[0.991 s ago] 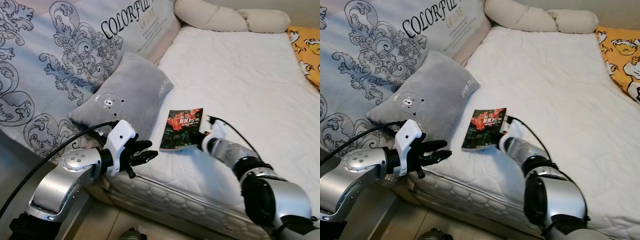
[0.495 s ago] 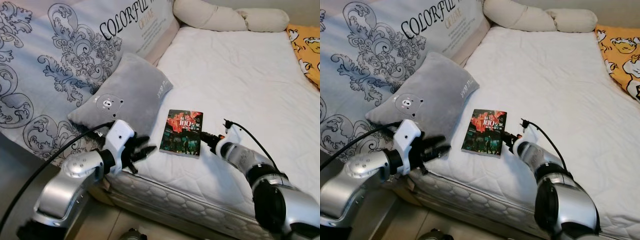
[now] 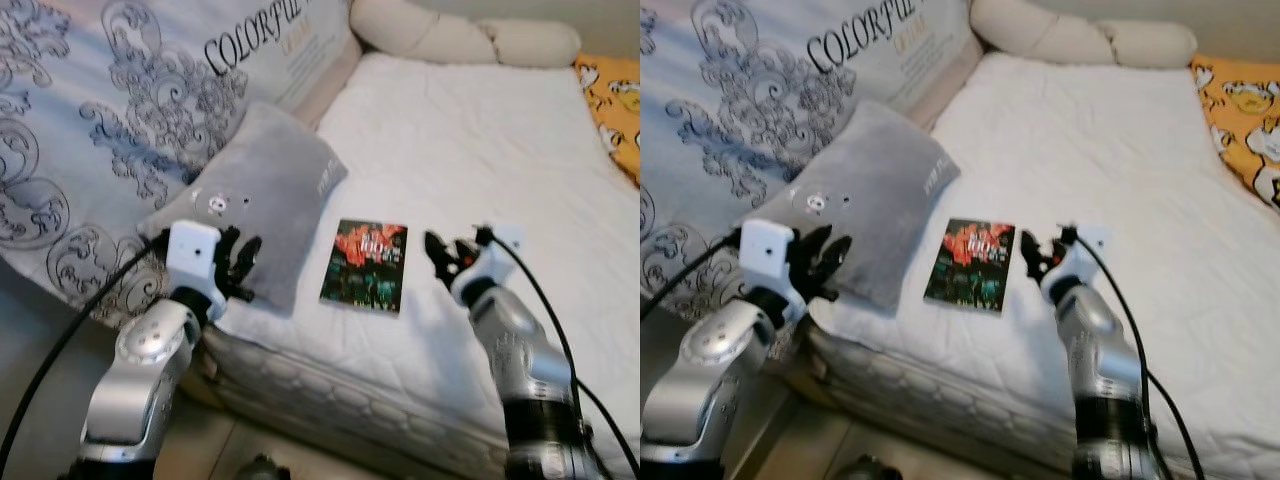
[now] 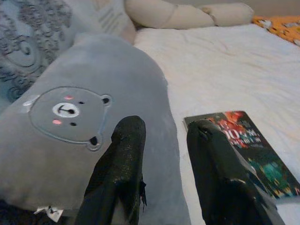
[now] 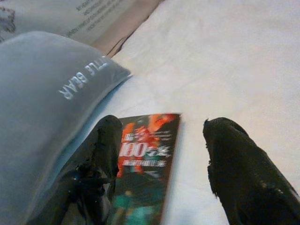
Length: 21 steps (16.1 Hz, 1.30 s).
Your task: Clean up the room
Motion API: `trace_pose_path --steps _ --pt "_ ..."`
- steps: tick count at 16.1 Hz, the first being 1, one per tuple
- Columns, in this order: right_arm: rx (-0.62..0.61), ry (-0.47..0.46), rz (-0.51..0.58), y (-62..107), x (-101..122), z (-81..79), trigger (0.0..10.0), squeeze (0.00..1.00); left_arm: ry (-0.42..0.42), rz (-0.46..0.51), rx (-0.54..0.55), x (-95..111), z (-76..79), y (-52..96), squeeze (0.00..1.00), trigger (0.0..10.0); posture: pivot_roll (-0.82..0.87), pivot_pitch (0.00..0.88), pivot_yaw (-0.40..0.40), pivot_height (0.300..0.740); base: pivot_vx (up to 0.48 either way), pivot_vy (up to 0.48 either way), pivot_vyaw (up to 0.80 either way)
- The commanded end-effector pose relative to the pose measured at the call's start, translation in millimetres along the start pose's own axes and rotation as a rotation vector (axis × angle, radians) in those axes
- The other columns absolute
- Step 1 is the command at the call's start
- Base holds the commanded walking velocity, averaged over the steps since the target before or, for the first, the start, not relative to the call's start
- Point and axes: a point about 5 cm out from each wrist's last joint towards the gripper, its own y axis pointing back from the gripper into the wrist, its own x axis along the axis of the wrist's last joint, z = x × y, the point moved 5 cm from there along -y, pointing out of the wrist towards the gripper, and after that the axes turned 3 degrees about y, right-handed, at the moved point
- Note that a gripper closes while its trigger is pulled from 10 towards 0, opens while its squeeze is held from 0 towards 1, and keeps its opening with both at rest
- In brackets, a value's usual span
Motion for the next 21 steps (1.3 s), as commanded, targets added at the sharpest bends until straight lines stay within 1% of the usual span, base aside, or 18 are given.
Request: trace_pose_path --steps 1,2,3,4,5,6,7,9,10,11,14,15,16,17,18,20,21 --pt "0.032 0.032 0.029 5.7 8 -11.4 10.0 0.03 0.004 -0.019 0.024 -3 -1.6 3.3 0.09 10.0 0.0 0.0 0.031 0.74 0.0 0.0 0.0" --pt "0.034 0.035 0.015 9.5 5 -13.0 10.0 0.41 0.004 -0.024 0.024 -5 -1.1 4.6 0.1 10.0 0.0 0.0 0.028 0.74 0.0 0.0 0.0" --pt "0.036 0.067 -0.024 17.0 0 -15.5 10.0 1.0 0.029 -0.026 0.028 -5 -0.1 7.5 0.49 10.0 0.02 0.0 -0.004 0.74 0.0 0.0 0.0" --pt "0.053 0.073 -0.028 24.8 -1 -21.2 10.0 1.0 0.057 -0.03 0.047 -5 -2.3 8.7 1.0 10.0 0.03 0.0 -0.005 0.74 0.0 0.0 0.0" --pt "0.059 0.068 -0.02 27.6 -1 -23.5 10.0 1.0 0.066 -0.032 0.054 -6 -3.7 8.8 1.0 10.0 0.03 0.0 -0.004 0.74 0.0 0.0 0.0" --pt "0.068 0.094 0.005 31.4 1 -28.1 10.0 1.0 0.061 -0.024 0.057 -3 -4.7 10.0 1.0 10.0 0.04 0.0 -0.014 0.74 0.0 0.0 -0.8" --pt "0.072 0.098 0.012 32.0 2 -29.5 10.0 1.0 0.062 -0.021 0.056 -2 -4.5 10.5 1.0 10.0 0.04 0.0 -0.014 0.74 0.0 0.0 -0.8" --pt "0.067 0.106 0.023 33.5 3 -29.9 10.0 1.0 0.053 -0.017 0.054 -2 -4.4 11.5 1.0 10.0 0.04 0.0 -0.012 0.74 0.0 0.0 -0.8" --pt "0.057 0.124 0.053 36.0 9 -28.3 10.0 1.0 0.049 -0.007 0.057 -1 -4.5 13.0 1.0 10.0 0.04 0.0 -0.012 0.74 0.0 0.0 -0.8" --pt "0.048 0.136 0.059 39.3 13 -26.8 10.0 1.0 0.052 -0.005 0.062 -1 -4.4 14.4 1.0 10.0 0.04 0.0 -0.014 0.74 0.0 0.0 -0.8" --pt "0.014 0.158 0.046 42.6 10 -20.6 10.0 1.0 0.038 -0.006 0.068 0 -5.4 13.9 1.0 10.0 0.05 0.0 -0.021 0.74 0.0 -0.401 -0.8" --pt "-0.013 0.175 0.03 42.4 6 -15.7 10.0 1.0 0.03 -0.005 0.074 0 -6.4 13.3 1.0 10.0 0.05 0.0 -0.021 0.74 0.0 -0.431 -0.8" --pt "-0.042 0.234 0.013 41.2 4 -11.5 10.0 1.0 0.024 -0.011 0.077 -1 -7.0 13.2 1.0 10.0 0.04 0.0 -0.021 0.74 0.0 -0.435 -0.8" --pt "-0.03 0.215 -0.011 41.3 0 -12.2 10.0 1.0 0.024 -0.019 0.079 -3 -7.6 13.7 1.0 10.0 0.04 0.0 -0.021 0.74 0.0 -0.435 -0.4" --pt "-0.014 0.218 -0.014 41.7 0 -13.7 10.0 1.0 0.029 -0.024 0.087 -6 -9.5 14.3 1.0 10.0 0.04 0.0 -0.024 0.74 0.0 -0.431 0.0" --pt "-0.023 0.242 -0.022 41.7 -1 -12.6 10.0 1.0 0.037 -0.031 0.099 -9 -12.5 15.2 1.0 10.0 0.04 0.0 -0.027 0.74 0.0 -0.433 0.0" --pt "-0.029 0.239 -0.019 40.5 0 -13.0 10.0 1.0 0.026 -0.037 0.101 -10 -13.7 15.8 1.0 10.0 0.04 0.0 -0.029 0.74 0.0 -0.431 0.0"
